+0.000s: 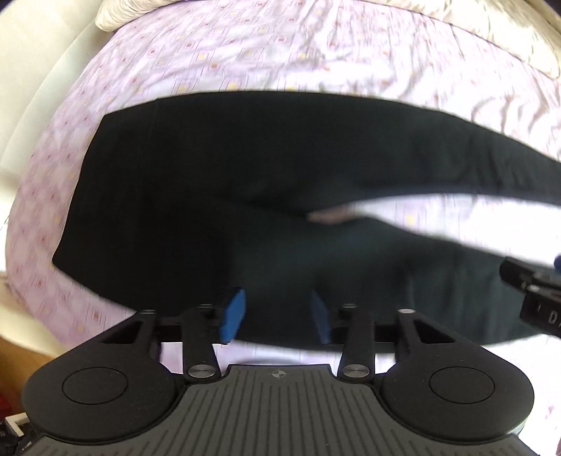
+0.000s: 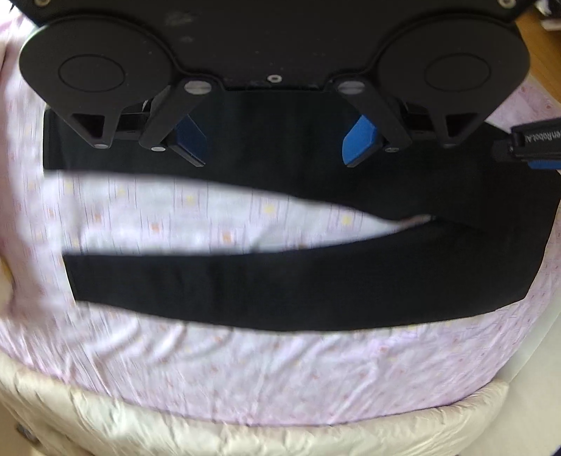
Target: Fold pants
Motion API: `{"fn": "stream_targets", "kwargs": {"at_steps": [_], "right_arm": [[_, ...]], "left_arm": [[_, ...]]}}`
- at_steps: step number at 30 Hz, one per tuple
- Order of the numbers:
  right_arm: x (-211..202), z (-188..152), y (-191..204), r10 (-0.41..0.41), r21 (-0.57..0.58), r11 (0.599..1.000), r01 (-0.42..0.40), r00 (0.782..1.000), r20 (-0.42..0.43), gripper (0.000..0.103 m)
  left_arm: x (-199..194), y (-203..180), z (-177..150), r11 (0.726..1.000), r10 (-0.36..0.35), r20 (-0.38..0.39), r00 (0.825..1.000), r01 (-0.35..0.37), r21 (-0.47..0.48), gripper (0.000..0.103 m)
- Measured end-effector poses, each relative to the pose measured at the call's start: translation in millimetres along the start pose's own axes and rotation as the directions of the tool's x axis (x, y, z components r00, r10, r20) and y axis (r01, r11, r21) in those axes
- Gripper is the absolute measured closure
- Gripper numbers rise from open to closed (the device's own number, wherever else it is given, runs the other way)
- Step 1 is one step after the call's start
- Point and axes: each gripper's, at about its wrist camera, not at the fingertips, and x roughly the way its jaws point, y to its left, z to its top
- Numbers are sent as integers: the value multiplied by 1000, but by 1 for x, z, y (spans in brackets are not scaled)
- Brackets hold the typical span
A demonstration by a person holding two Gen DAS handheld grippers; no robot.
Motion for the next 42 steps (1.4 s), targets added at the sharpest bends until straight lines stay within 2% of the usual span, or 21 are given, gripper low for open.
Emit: {"fn": "stream_targets", "kwargs": {"at_steps": [3,7,10,15,19,23,25,26,28,29,30,36,42], "right_arm": [[20,34,-3,31,-89,996,-27,999,42,26],[49,77,-5,76,-217,974,-59,995,71,28],[73,105,-2,100,-326,943,-68,992,83,28],[117,145,10,153,-489,867,-97,985,75,27],[152,165,17,199,-570,807,-156,980,14,27],[180,178,23,254,-605,746,-277,959,-126,27],[191,180,27,260,-612,713,-342,940,-222,29],[194,179,29,257,-607,707,-364,931,-260,37],[192,178,30,251,-608,712,-351,936,-247,49],[190,179,30,252,-599,720,-351,936,-245,81],[185,179,29,261,-579,729,-365,930,-258,96],[128,129,43,267,-665,678,-314,948,-174,97],[94,63,60,265,-664,688,-293,953,-145,97]], "left_arm": [[10,8,23,1000,14,18,1000,-14,-17,75],[23,19,54,999,37,52,998,-35,-38,79],[34,26,71,998,44,51,998,-42,-50,80],[49,37,91,997,35,14,999,-34,-72,80],[62,46,105,995,18,-21,1000,-20,-96,79],[74,56,115,990,-37,-42,998,31,-136,79],[78,58,121,988,-66,-47,997,58,-146,79],[80,58,123,986,-77,-47,996,70,-149,79],[84,58,129,983,-104,-46,994,96,-155,79],[85,57,133,982,-113,-41,993,105,-159,79],[86,57,137,979,-126,-38,991,118,-166,79],[90,57,166,946,-219,-17,976,208,-247,79],[99,53,189,921,-277,-31,960,256,-294,79]]}}
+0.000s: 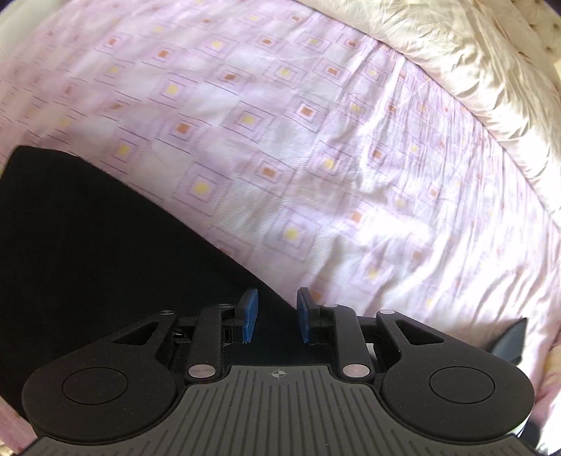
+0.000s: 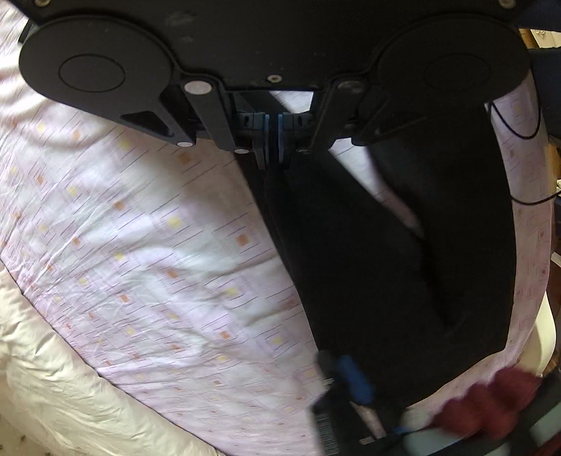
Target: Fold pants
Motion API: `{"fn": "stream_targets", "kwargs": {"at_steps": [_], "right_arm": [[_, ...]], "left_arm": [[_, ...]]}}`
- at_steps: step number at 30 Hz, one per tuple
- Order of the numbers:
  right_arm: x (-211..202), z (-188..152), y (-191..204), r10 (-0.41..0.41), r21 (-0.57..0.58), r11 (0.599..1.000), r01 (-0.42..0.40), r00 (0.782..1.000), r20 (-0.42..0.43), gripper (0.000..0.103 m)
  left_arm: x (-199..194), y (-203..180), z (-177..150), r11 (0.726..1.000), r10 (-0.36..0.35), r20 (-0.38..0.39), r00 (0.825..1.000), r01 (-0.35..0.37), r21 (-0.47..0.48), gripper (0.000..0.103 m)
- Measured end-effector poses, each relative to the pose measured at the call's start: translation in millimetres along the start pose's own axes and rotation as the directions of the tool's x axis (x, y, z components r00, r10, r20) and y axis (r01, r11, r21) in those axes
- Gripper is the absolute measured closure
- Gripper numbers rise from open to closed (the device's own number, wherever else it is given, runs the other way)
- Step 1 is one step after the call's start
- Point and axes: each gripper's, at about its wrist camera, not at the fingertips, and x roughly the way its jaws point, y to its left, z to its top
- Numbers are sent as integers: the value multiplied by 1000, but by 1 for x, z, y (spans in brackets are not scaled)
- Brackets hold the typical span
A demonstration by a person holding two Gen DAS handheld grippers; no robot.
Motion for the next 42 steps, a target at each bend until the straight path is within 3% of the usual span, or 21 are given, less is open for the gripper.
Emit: {"fn": "stream_targets", "kwargs": {"at_steps": [9,12,13,14,16,18,21,24,28,31,37,40,42], "right_arm": [[-4,-8,20,-46,60,997,45,999,17,97],[-8,-8,22,-55,65,996,53,998,23,97],[-10,-9,22,-57,64,996,55,998,23,97],[-10,-9,21,-60,64,996,58,998,23,97],[-14,-10,25,-70,68,995,67,997,31,97],[-24,-9,26,-81,91,993,77,996,44,97],[-39,-17,31,-85,131,989,75,994,75,97],[-54,-30,47,-88,160,984,74,993,81,97],[-60,-55,67,-54,214,976,38,996,67,97],[-54,-74,80,-34,249,968,22,998,43,96],[-42,-90,88,-4,308,951,7,1000,-11,95],[-54,-90,81,19,345,938,-18,1000,2,87],[-69,-90,70,33,411,910,-52,998,54,65]], "left_arm": [[25,-9,13,999,41,-97,994,-42,-9,78],[48,-13,14,994,103,-182,978,-97,41,79],[57,-12,13,992,125,-212,969,-118,45,82],[60,-9,11,993,117,-209,971,-114,25,96],[51,-1,3,997,69,-147,987,-74,-26,100],[29,2,-12,999,45,-74,996,-47,-24,101],[-13,3,-50,998,36,56,998,-39,54,101],[-42,16,-95,996,16,110,994,-26,85,101],[-43,45,-146,998,18,74,997,-22,58,101],[-26,65,-176,999,39,-3,999,-39,7,101],[13,70,-189,997,75,-87,993,-76,-4,101],[26,63,-186,994,105,-97,990,-103,32,101],[32,62,-182,993,114,-96,989,-110,40,101]]}}
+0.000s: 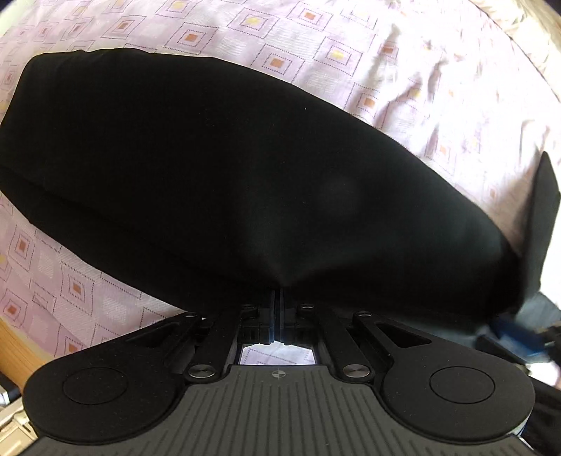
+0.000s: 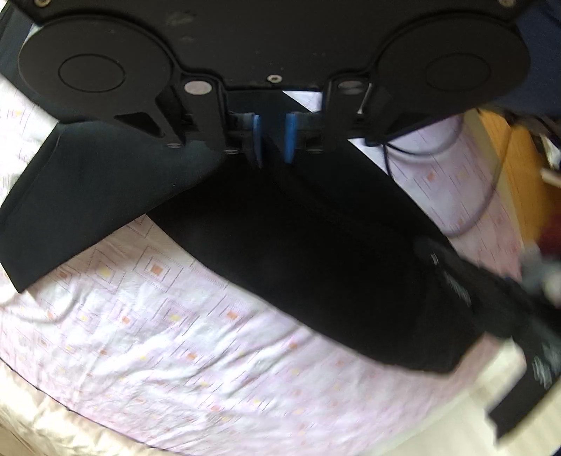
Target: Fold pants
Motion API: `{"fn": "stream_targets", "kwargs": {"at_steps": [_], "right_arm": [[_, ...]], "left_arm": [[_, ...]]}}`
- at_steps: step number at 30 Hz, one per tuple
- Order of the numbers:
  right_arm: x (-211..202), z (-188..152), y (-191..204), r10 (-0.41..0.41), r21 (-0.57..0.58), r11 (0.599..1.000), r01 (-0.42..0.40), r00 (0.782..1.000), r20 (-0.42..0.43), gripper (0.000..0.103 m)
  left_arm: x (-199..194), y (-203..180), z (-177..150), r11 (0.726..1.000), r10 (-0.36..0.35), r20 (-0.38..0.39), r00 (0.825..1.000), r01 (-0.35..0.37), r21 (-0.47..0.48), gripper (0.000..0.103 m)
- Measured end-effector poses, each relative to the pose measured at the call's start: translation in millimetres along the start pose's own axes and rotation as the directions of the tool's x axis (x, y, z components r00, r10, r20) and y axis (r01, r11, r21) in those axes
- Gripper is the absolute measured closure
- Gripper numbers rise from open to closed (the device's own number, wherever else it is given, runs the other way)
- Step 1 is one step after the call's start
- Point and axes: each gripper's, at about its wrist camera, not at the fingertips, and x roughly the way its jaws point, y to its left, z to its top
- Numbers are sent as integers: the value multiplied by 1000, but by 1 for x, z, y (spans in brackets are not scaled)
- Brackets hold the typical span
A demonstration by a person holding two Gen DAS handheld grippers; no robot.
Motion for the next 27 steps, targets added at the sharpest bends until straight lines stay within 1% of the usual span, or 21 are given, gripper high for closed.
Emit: {"fn": "stream_targets", "kwargs": {"at_steps": [2,3,4,5,7,9,11,12,13,15,18,19,21,22,23,24,25,26,27], "right_arm": [[-18,0,-14,-20,94,995,14,998,64,57],[-24,5,-22,-44,140,990,32,996,82,57],[-27,9,-30,-82,183,981,64,992,95,56],[-28,15,-39,-133,224,968,108,986,100,52],[-24,28,-57,-231,282,939,198,969,90,51],[-17,43,-76,-331,328,899,290,941,73,51],[-6,58,-95,-396,382,855,351,917,43,51],[-2,65,-104,-415,410,835,368,909,29,51],[2,71,-117,-430,439,815,379,903,18,51],[13,84,-131,-452,470,787,399,892,1,51],[35,99,-142,-475,480,764,432,879,-36,51],[52,100,-139,-481,480,755,447,875,-58,51],[69,102,-145,-490,474,741,476,866,-103,52],[73,101,-147,-487,469,739,484,864,-123,52],[77,99,-149,-479,463,742,485,867,-139,62],[79,97,-151,-470,454,749,482,870,-148,95],[77,94,-153,-465,450,755,477,873,-145,99],[70,90,-154,-461,457,760,462,879,-122,101],[60,86,-154,-466,467,759,454,879,-96,101]], "left_arm": [[5,1,5,1000,-4,-6,1000,4,-4,101],[8,2,8,1000,-6,-11,1000,6,-4,101],[10,4,11,1000,-6,-17,1000,6,-4,101],[13,4,14,1000,-7,-23,1000,7,-3,101],[19,3,21,1000,-7,-34,999,7,6,101],[23,4,29,1000,-8,-46,999,9,13,101],[29,3,38,1000,-8,-62,998,10,21,101],[32,2,41,1000,-6,-70,998,8,28,101],[31,0,33,999,-6,-77,997,9,35,101],[38,-3,43,999,-4,-94,996,8,46,101],[45,-8,51,998,0,-108,994,7,64,101],[47,-10,54,997,2,-111,994,6,71,101],[50,-13,59,997,6,-115,993,4,80,101],[51,-14,60,996,6,-115,993,4,84,101],[52,-15,63,997,6,-115,993,4,83,101],[54,-16,65,997,4,-114,994,5,77,101],[53,-15,64,998,2,-113,994,6,70,101],[54,-17,66,998,2,-112,994,6,66,101],[53,-16,66,998,1,-112,994,6,64,101]]}}
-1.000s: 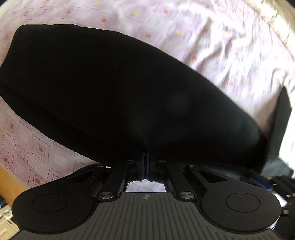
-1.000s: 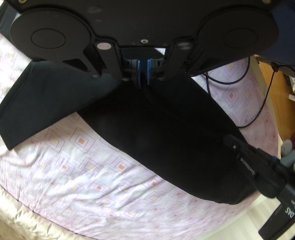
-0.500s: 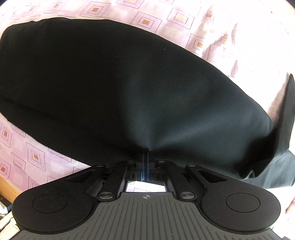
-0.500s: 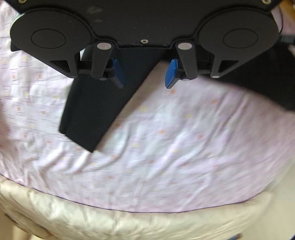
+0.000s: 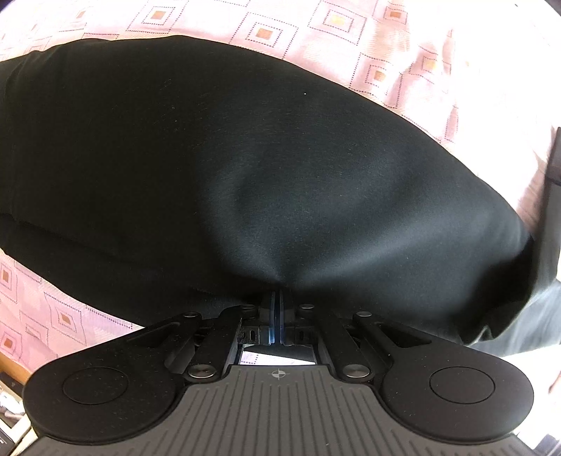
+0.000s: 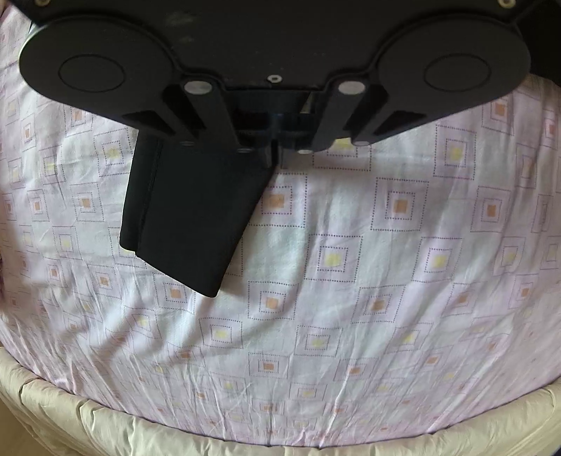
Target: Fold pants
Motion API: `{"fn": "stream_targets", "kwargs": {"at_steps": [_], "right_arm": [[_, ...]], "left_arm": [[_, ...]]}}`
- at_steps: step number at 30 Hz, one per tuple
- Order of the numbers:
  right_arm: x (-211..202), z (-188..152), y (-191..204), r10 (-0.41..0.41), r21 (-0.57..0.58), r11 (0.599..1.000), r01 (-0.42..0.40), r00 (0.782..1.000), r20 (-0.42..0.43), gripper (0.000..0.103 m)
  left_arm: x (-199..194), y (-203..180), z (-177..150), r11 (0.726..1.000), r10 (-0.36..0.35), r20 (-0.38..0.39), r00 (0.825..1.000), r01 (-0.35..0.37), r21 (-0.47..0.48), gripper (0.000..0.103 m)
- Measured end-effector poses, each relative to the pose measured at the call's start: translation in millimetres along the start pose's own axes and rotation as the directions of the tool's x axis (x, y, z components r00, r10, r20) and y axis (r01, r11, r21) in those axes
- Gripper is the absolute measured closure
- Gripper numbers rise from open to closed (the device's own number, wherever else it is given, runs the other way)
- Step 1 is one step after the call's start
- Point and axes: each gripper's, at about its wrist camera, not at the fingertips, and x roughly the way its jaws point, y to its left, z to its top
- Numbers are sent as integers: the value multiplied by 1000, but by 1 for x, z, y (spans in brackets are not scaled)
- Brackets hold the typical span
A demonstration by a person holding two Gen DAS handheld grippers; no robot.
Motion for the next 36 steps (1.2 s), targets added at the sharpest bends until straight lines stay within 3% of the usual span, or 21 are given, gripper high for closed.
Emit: {"fn": "stream_targets", "kwargs": {"at_steps": [5,6,11,17,22,26,30,32,35,36], "right_arm": [[-64,-34,-63,-31,137,991,13,991,128,101],[-71,-46,-80,-43,183,983,18,990,131,101],[-75,-111,-138,-61,328,944,39,997,55,101],[-60,-163,-154,-35,427,904,25,999,16,101],[-76,-175,-158,-46,438,899,12,997,69,101],[-87,-188,-165,-79,469,882,46,995,53,102],[-83,-199,-177,-50,459,888,23,998,46,102],[-88,-201,-187,-55,502,865,0,994,94,91],[-88,-194,-205,-43,584,810,-56,987,154,44],[-86,-190,-209,-37,594,801,-71,985,168,46]], "left_arm": [[5,-3,-3,1000,4,20,1000,-3,-1,101],[0,0,-17,1000,4,25,1000,-4,2,101],[-1,-7,-29,1000,14,48,999,-15,7,101],[4,-24,-47,999,29,124,992,-33,29,101],[1,-27,-73,999,17,206,978,-23,24,101],[-5,-34,-87,998,34,249,968,-46,41,101],[2,-42,-93,996,51,236,970,-67,63,103],[7,-47,-87,996,58,234,971,-72,50,103],[11,-55,-86,996,63,237,970,-74,39,103],[10,-57,-85,996,67,237,969,-78,37,103]]}}
